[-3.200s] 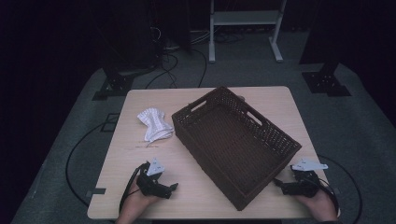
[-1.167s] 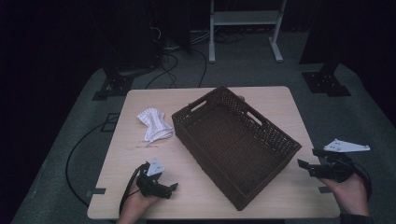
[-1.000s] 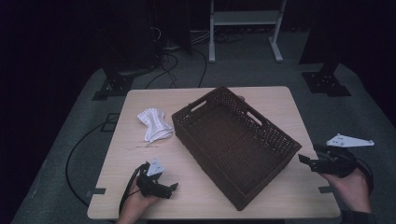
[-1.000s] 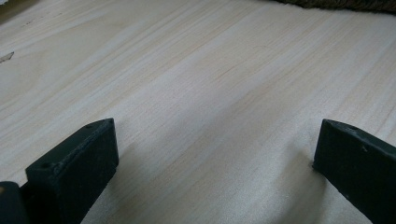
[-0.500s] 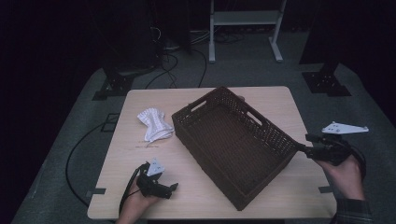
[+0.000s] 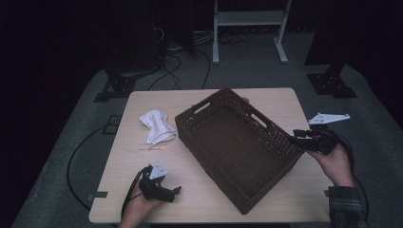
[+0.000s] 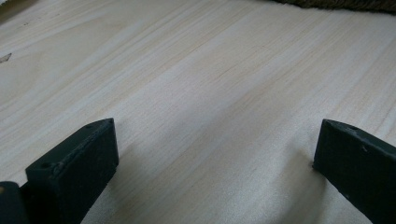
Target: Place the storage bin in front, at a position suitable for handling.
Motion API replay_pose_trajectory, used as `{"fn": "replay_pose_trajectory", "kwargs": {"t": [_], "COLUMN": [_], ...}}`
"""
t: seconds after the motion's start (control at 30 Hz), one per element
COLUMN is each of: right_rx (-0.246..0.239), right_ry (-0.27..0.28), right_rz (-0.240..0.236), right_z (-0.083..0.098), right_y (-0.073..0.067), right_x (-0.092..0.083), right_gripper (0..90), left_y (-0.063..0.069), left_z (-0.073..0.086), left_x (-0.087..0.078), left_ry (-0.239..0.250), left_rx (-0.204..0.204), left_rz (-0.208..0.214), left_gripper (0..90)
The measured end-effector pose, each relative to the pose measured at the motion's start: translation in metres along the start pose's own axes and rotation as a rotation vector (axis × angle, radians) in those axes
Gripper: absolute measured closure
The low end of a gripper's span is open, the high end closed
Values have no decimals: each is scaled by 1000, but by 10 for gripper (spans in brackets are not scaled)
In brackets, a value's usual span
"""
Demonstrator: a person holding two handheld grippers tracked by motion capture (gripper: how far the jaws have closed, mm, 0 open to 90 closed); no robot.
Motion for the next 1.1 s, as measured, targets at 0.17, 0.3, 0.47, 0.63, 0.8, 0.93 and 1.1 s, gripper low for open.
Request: {"fn": "replay_pose_trajectory", "kwargs": {"t": [0.17,0.3,0.47,0.63,0.8,0.93,1.1], "right_rx": [-2,-8,0,2,0,7,15], "right_ry": [-31,-68,-92,-88,-88,-89,-96], "right_rz": [1,-16,-21,-20,-9,2,15], "right_z": [-4,-1,2,1,0,-1,-4], "right_y": [0,0,1,3,4,8,15], "right_x": [12,21,29,29,30,31,33], "right_gripper": [622,637,779,808,817,819,819], "left_y": [0,0,0,0,0,0,0], "left_z": [0,0,0,0,0,0,0], "left_x": [0,0,0,0,0,0,0], "left_ry": [3,3,1,1,1,1,1], "left_rx": [-3,-3,2,2,-1,0,-1], "left_rz": [0,0,0,0,0,1,1], "left_gripper": [0,0,0,0,0,0,0]}}
Point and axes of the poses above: each handheld gripper's, and its own axes: x roughly forward along the jaws, z roughly out of its underside, y roughly to its right, the point moved 7 cm from there along x, roughly forward along the jaws, and after that the axes turned 2 degrees about z, right-handed, at the moved point
